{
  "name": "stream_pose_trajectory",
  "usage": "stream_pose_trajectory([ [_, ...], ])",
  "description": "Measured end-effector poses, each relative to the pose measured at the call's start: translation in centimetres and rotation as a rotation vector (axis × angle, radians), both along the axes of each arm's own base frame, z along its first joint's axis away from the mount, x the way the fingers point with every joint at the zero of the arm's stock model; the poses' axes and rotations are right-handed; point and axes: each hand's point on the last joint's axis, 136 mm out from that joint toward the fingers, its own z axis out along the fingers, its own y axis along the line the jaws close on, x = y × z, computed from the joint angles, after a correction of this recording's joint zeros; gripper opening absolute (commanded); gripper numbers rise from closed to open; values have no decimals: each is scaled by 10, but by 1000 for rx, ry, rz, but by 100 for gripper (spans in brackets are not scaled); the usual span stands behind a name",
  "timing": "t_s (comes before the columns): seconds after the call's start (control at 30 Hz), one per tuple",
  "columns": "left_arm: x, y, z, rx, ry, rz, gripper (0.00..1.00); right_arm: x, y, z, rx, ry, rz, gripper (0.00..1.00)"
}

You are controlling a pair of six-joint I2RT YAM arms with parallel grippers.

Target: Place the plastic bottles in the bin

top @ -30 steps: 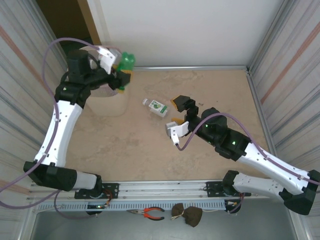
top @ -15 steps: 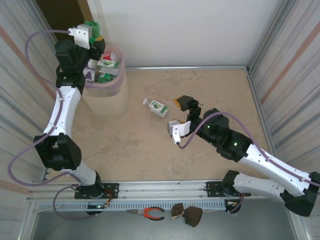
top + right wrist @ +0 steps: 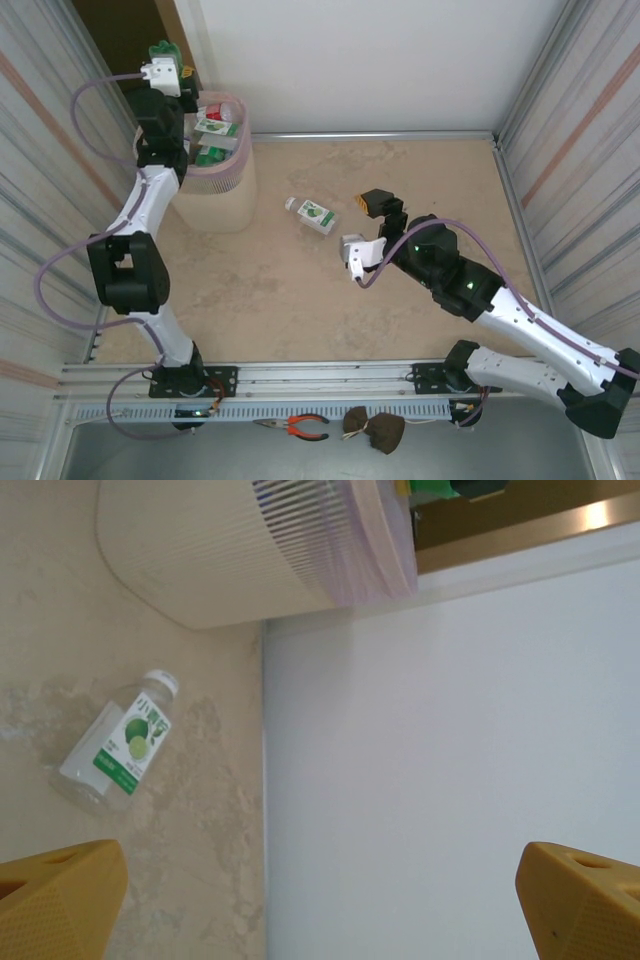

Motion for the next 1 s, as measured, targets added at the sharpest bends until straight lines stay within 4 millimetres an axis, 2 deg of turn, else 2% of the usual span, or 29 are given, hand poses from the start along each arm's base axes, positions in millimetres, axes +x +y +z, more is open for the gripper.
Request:
stream_pose_trajectory([
  [0.27,26,18,-24,-9,12,73,47,7,-8,-6,5,35,-25,99],
  [0.57,26,33,-31,-17,23,113,53,10,-12,-13,16,68,-35,99],
  [0.83,24,39,-62,-29,85,109,57,10,-13,-16,12,76,-34,99],
  [1.0,18,39,-70,-55,101,89,57,11,-14,-17,12,78,-37,99],
])
